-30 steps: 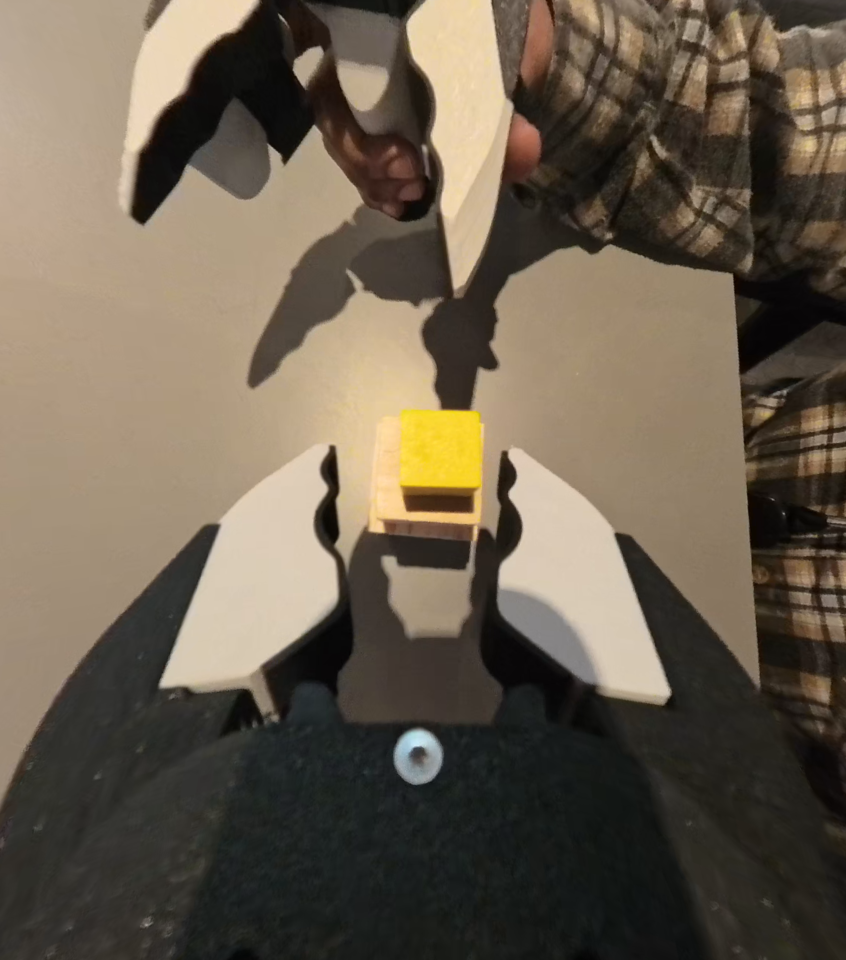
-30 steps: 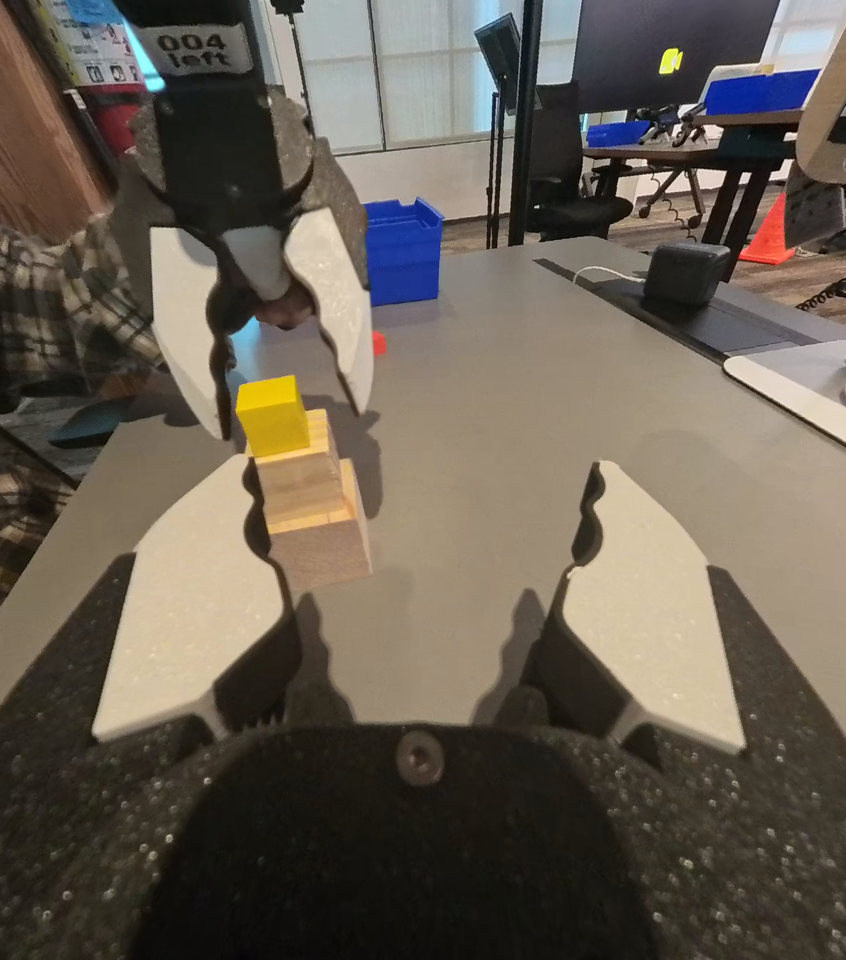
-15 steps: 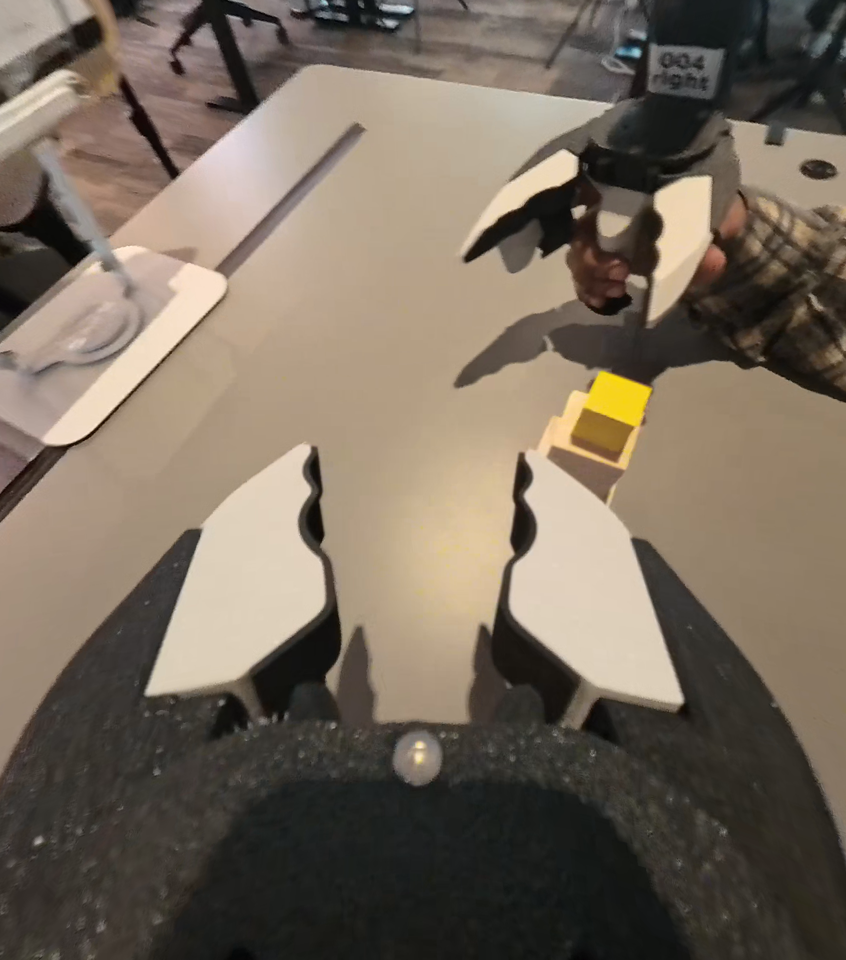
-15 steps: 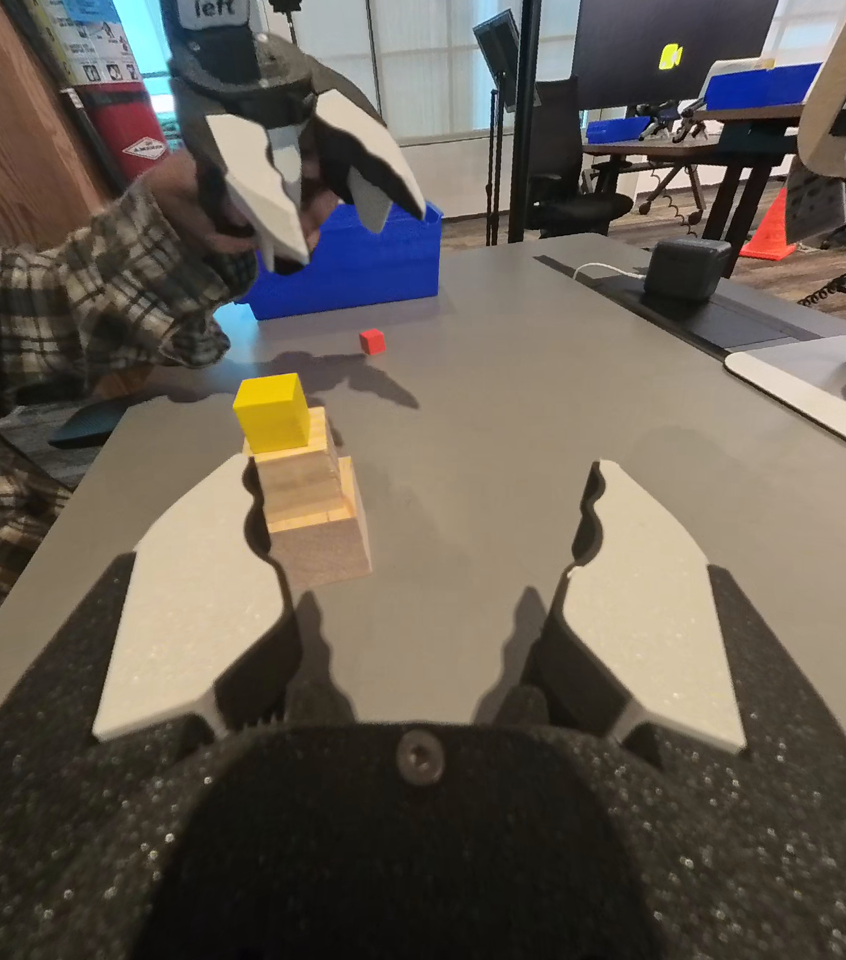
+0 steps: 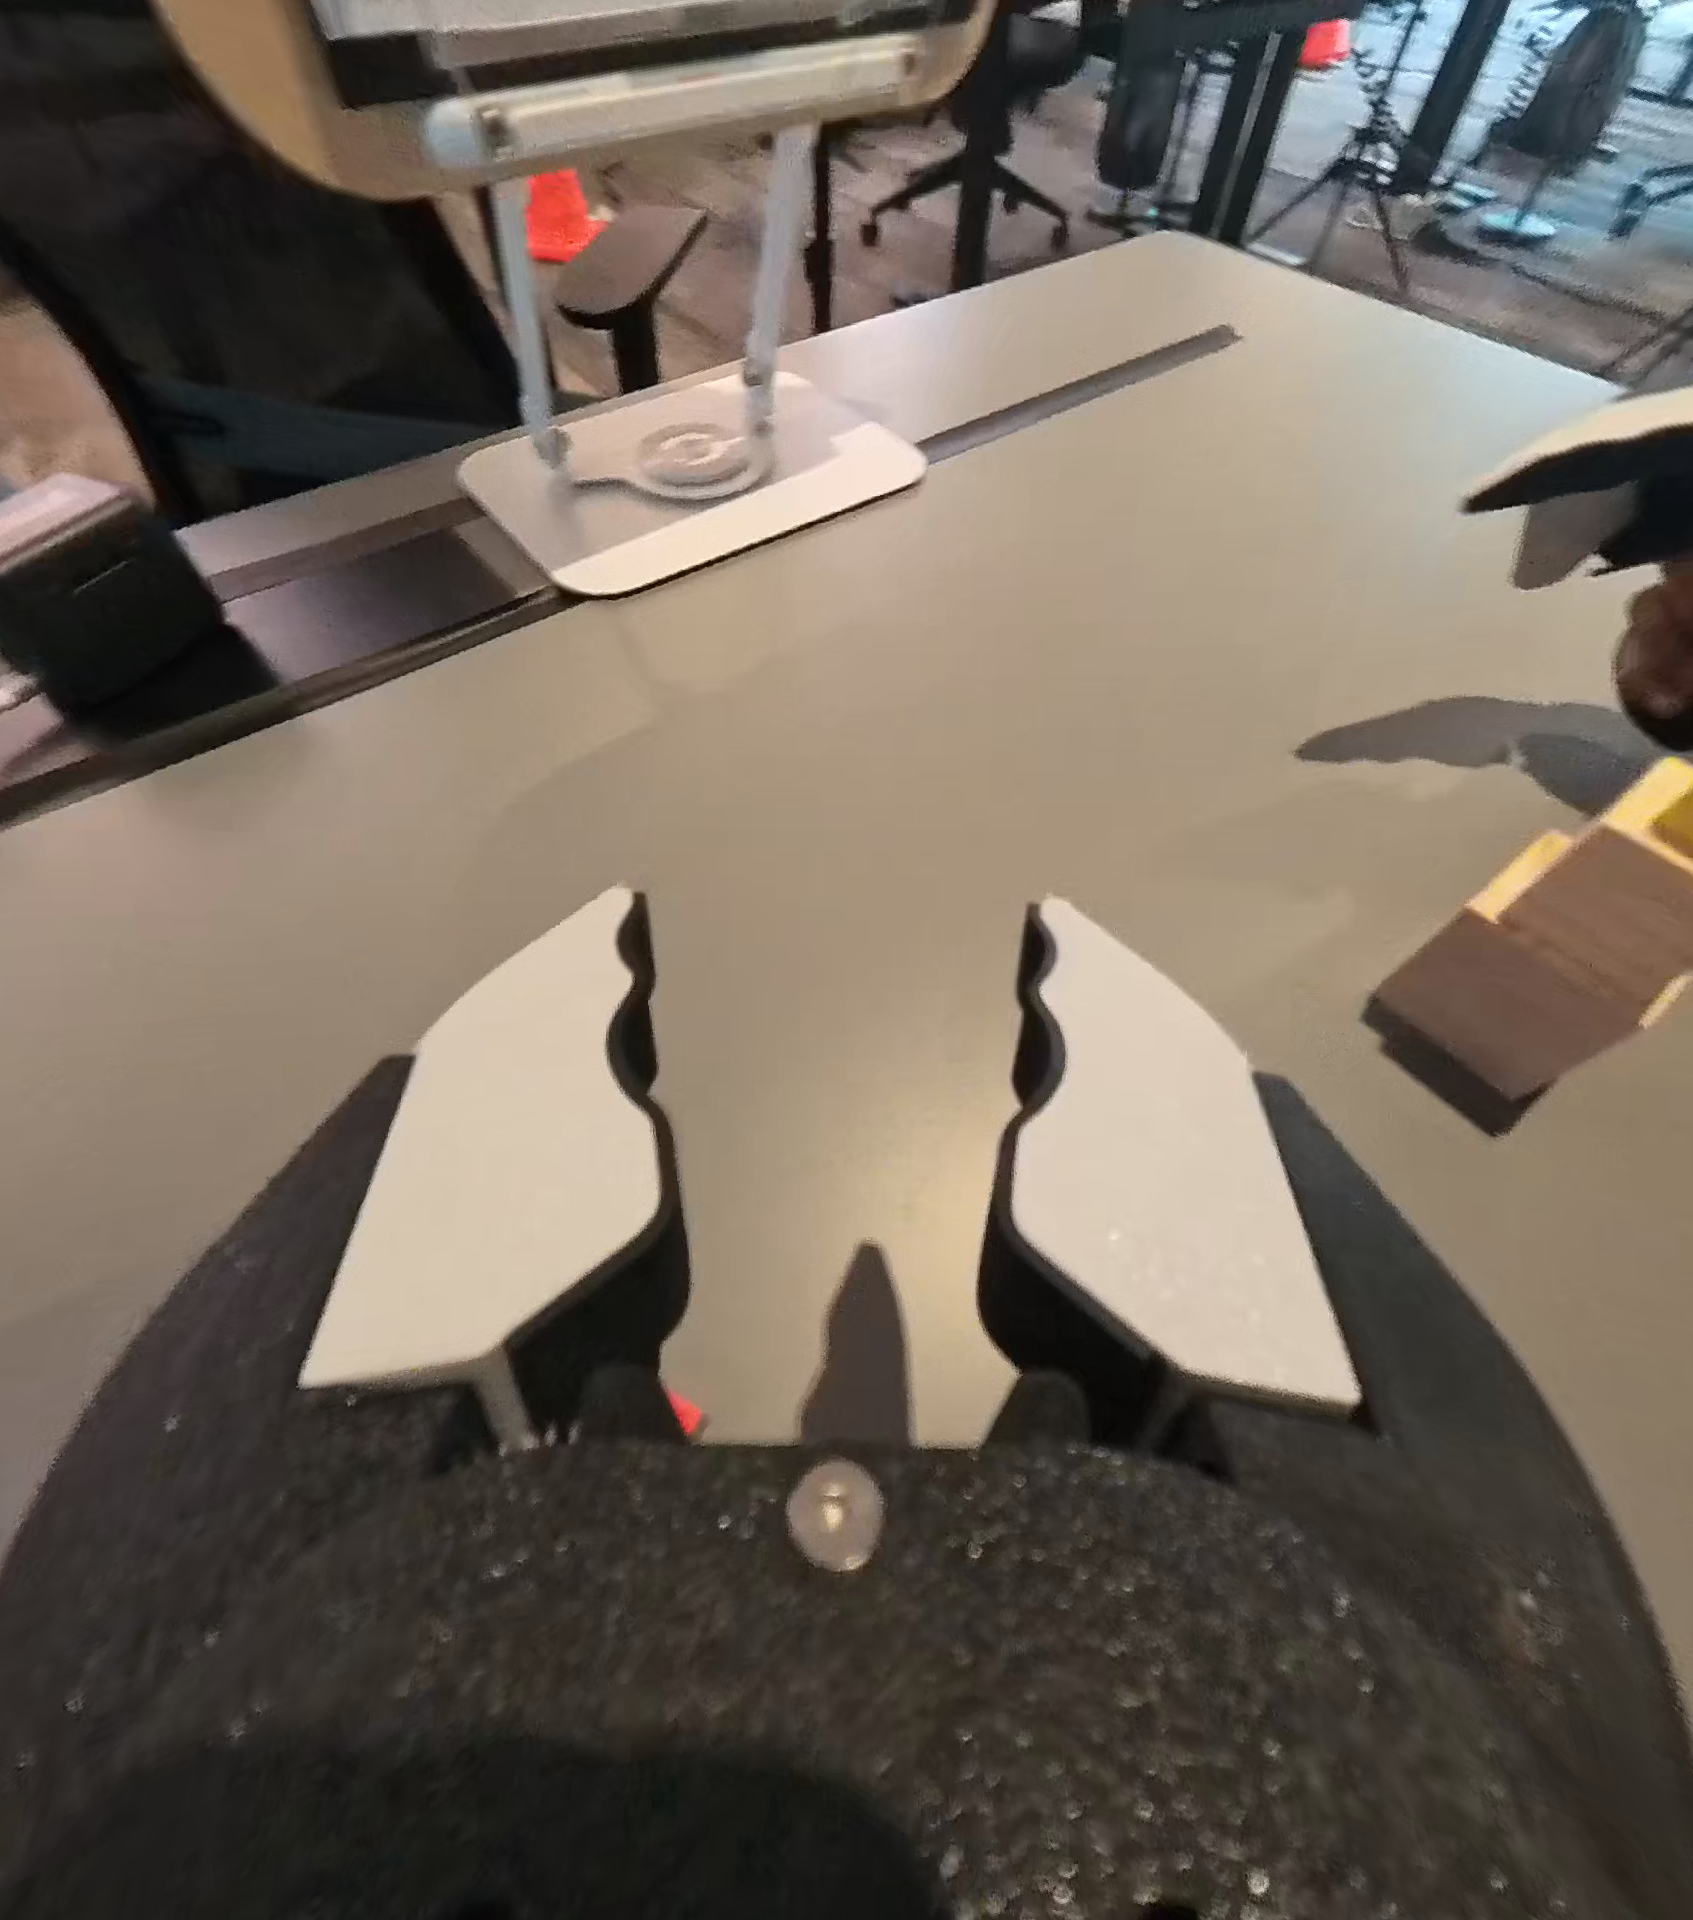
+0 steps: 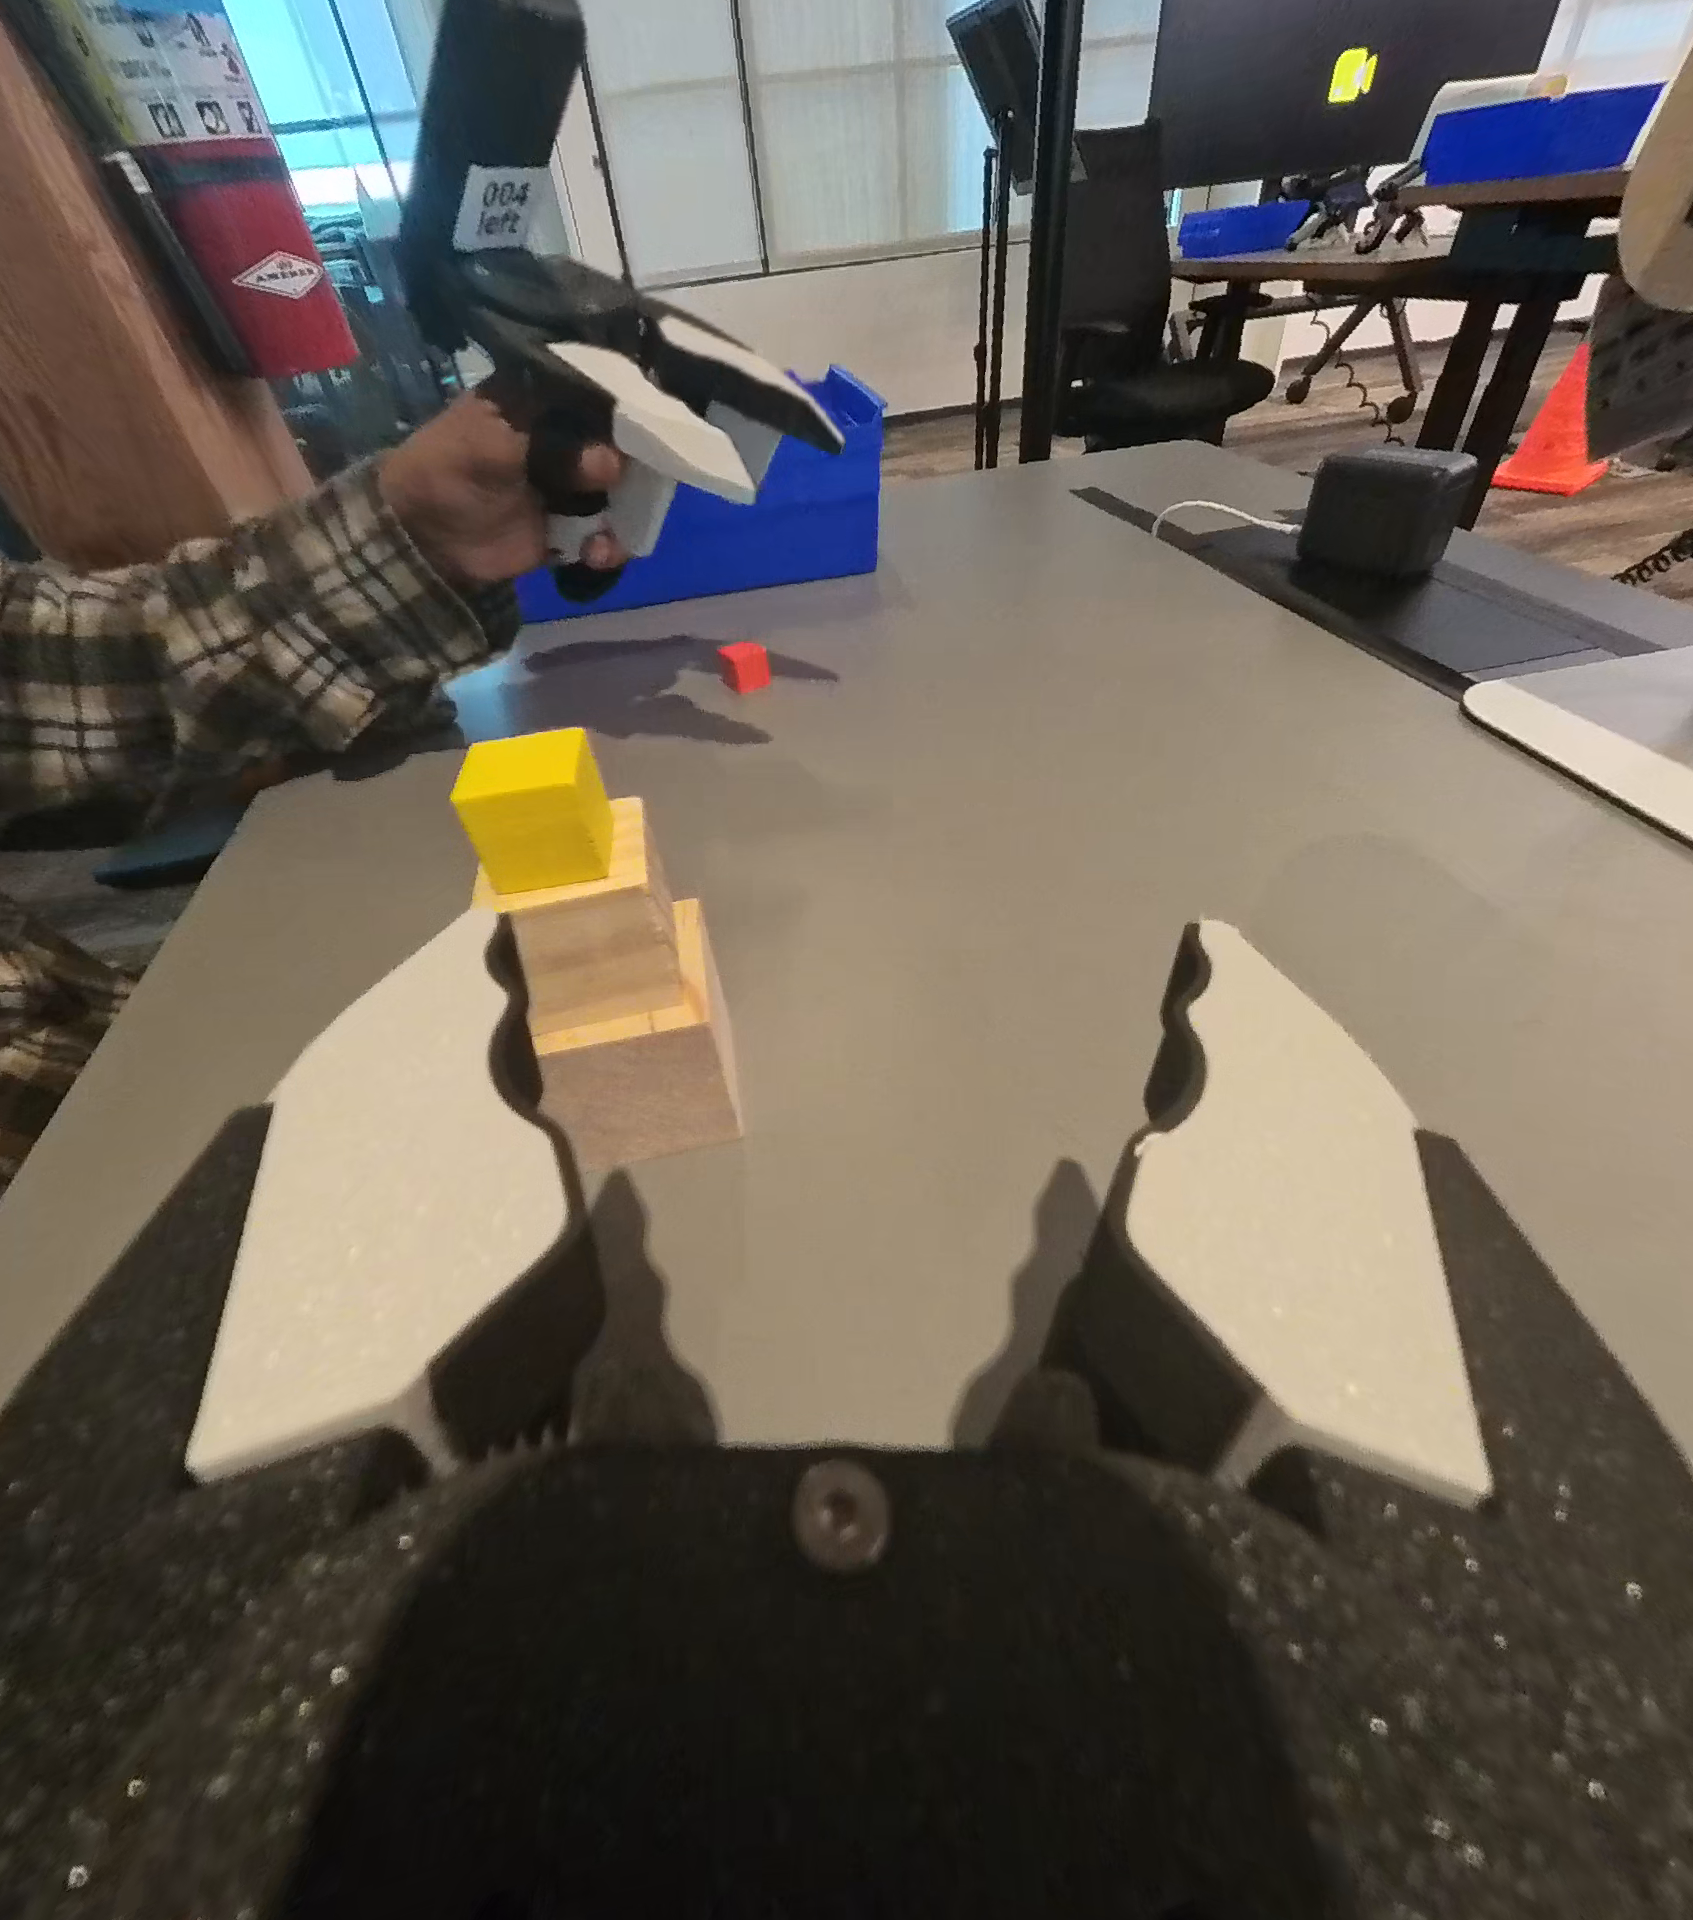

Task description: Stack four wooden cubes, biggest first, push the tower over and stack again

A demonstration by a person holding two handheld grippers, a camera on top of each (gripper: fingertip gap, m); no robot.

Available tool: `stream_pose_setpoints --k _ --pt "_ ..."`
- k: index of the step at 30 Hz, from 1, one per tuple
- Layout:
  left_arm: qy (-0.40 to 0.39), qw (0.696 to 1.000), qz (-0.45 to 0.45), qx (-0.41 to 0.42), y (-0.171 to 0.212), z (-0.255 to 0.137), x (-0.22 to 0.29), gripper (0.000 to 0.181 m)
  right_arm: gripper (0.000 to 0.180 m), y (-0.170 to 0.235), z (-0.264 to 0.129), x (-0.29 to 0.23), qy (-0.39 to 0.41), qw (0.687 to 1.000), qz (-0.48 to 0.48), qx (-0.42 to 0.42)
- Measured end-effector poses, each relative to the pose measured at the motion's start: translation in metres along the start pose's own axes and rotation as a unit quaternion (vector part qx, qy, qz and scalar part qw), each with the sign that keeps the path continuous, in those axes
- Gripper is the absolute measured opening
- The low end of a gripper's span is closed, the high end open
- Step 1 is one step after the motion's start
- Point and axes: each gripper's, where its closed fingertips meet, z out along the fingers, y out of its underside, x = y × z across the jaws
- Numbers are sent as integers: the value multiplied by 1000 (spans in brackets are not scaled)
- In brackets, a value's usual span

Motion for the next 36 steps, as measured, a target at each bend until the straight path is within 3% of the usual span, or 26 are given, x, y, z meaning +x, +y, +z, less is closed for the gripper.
stream_pose_setpoints --k 1,8,14,19,24,27,31,36 --pt "-14 1000 -5 2 4 -1 -7 67 115 0 0 0 0 1000 0 0" --pt "-129 991 -39 8 34 -17 -58 65 115 2 1 1 1 1000 3 -3" --pt "-167 983 -67 -29 60 -23 -76 65 115 1 2 -2 -1 1000 -2 -6" --pt "-124 989 -70 -26 61 -26 -60 65 115 3 4 -2 -5 1000 0 -10" --pt "1 1000 18 -24 64 -37 -25 59 115 0 2 -3 -6 1000 -1 -4" --pt "49 993 82 -66 69 -44 -19 58 115 2 4 -4 -9 1000 -4 -7" --pt "83 966 160 -187 83 -53 -19 59 115 4 5 -4 -11 1000 -3 -11" --pt "110 906 250 -325 105 -54 -27 61 115 6 5 -3 -10 1000 -1 -13"
